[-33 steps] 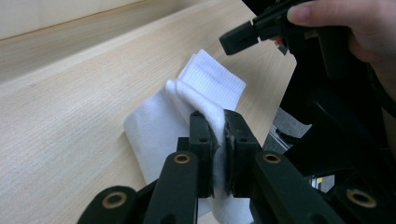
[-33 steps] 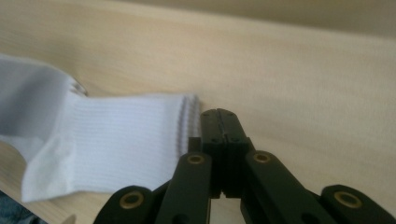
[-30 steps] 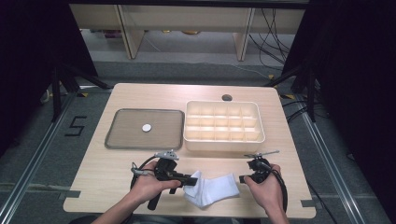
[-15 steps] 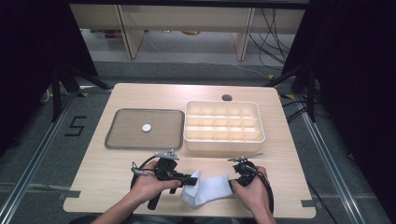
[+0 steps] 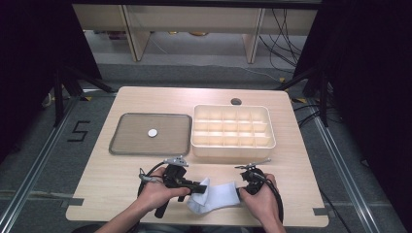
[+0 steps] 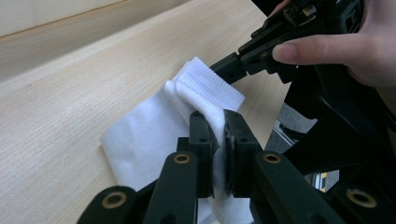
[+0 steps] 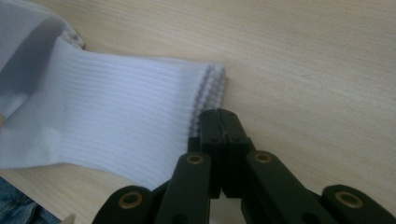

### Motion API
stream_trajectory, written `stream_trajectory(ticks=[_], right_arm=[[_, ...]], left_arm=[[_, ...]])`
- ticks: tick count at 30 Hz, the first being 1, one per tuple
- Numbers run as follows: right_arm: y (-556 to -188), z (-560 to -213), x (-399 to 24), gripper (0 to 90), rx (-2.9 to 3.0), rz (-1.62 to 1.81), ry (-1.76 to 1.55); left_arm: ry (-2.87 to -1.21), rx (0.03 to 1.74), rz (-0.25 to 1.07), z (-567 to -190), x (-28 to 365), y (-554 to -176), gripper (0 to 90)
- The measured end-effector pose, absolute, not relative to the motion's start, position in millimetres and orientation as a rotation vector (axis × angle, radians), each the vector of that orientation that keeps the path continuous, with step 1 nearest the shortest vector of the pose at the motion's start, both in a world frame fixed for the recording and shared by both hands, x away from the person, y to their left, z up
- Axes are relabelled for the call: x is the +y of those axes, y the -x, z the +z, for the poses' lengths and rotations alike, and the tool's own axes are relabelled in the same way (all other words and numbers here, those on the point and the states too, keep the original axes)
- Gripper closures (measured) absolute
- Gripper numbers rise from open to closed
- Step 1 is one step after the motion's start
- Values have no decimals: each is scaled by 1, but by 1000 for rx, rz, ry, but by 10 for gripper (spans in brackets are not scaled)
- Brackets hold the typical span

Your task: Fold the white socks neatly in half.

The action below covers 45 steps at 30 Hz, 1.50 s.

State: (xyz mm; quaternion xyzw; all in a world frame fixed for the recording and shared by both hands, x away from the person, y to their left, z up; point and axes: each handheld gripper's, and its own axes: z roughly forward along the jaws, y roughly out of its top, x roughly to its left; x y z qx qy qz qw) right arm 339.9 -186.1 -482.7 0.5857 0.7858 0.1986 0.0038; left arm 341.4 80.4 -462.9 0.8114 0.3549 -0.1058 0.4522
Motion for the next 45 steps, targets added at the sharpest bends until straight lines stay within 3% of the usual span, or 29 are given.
stream_trajectory(ticks=[45], right_arm=[[-339, -485, -163, 889, 2531, 649, -1752]], left_arm=[[-2035, 891, -251, -480, 75, -345, 825]])
